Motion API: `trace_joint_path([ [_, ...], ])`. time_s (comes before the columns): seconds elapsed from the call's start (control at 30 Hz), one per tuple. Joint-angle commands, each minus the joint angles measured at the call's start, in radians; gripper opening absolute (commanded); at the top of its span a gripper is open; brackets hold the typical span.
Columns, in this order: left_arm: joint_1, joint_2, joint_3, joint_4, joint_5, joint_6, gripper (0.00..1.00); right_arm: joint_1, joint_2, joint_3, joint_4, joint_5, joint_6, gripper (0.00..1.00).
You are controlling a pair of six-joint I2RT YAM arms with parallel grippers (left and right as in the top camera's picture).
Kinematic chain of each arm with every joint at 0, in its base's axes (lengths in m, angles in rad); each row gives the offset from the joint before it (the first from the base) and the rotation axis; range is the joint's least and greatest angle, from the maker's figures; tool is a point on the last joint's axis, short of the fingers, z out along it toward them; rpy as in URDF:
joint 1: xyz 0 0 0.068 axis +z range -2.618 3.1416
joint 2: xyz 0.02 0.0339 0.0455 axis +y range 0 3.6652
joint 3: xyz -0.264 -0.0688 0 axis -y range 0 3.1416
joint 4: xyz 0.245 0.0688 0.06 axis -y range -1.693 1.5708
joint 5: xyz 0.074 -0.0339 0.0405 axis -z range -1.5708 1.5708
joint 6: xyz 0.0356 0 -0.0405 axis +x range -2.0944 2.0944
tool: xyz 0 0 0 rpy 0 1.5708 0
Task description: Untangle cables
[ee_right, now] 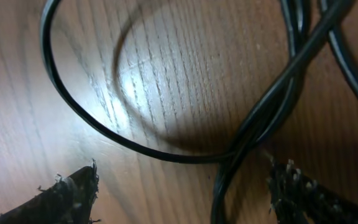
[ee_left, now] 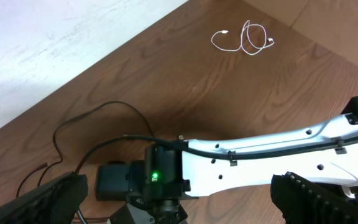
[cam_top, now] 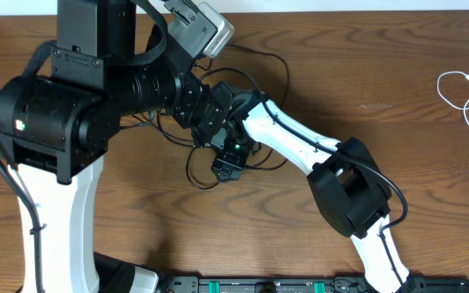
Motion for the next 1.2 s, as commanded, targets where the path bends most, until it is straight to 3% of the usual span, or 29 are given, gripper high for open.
trace_joint_path([
  [0.0, 0.000, -0.011, 0.007, 0.001, 0.021, -0.006, 0.99, -0.004, 0.035, -0.001, 0.012, 0.009, -0.077, 0.86],
  [0.07, 0.000, -0.011, 0.007, 0.000, 0.021, -0.007, 0.99, -0.004, 0.039, -0.001, 0.025, 0.013, -0.077, 0.84],
  [0.17, 0.000, -0.012, 0.007, 0.000, 0.021, -0.010, 0.99, -0.005, 0.039, -0.001, 0.050, 0.018, -0.077, 0.61],
  [0.23, 0.000, -0.012, 0.007, 0.000, 0.021, -0.010, 0.99, -0.006, 0.039, -0.001, 0.058, 0.026, -0.076, 0.52],
  [0.33, 0.000, -0.012, 0.007, 0.000, 0.021, -0.010, 0.99, -0.009, 0.039, -0.001, 0.057, 0.033, -0.076, 0.21],
  [0.47, 0.000, -0.012, 0.007, 0.000, 0.021, -0.010, 0.99, -0.010, 0.039, -0.001, 0.055, 0.037, -0.076, 0.01],
  [0.87, 0.000, -0.012, 0.007, 0.001, 0.021, -0.010, 0.99, -0.047, 0.039, -0.001, 0.071, 0.064, -0.050, 0.01],
  [1.17, 0.000, -0.010, 0.007, 0.005, 0.005, -0.001, 0.99, -0.188, 0.039, 0.065, 0.064, 0.070, 0.018, 0.01],
])
